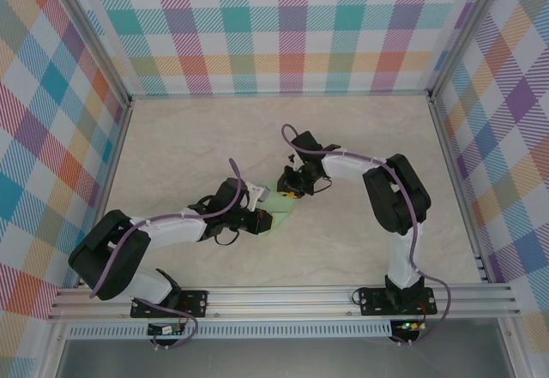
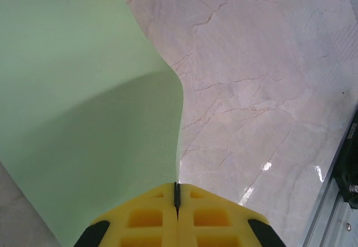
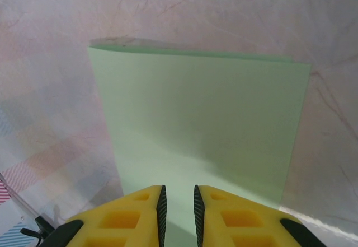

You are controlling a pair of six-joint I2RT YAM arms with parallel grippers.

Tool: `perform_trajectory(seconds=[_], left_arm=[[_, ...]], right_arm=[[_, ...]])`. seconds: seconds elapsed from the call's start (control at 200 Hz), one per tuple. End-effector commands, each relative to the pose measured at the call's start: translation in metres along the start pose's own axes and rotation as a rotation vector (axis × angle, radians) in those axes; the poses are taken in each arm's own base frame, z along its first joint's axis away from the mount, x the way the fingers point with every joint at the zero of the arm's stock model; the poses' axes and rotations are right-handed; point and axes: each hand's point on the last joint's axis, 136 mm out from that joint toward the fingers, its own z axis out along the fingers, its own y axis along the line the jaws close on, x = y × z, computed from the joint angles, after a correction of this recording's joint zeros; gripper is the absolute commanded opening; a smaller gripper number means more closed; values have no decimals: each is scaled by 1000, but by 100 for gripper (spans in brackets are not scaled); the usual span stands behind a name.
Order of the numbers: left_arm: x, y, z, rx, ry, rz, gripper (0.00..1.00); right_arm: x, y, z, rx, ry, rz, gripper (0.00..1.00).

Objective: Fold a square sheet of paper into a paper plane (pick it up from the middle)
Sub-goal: Third fold the triangle at the center of the table.

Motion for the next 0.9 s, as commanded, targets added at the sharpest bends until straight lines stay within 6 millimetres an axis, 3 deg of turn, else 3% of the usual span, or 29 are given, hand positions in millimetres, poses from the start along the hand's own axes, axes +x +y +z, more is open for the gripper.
perform_trajectory(seconds=[0.0, 0.22, 0.46, 0.895], left_arm=[[-7, -4, 1, 31, 7, -13, 1], [-13, -2, 2, 33, 11, -46, 1], [-18, 8, 1, -22, 31, -84, 2], [-11, 30, 8, -103, 46, -121, 3]], right_arm=[[1, -2, 4, 49, 34, -59, 23], [5, -20, 17, 155, 80, -140, 22], [10, -21, 15, 174, 98, -259, 22], [11, -23, 17, 180, 100, -214, 24]])
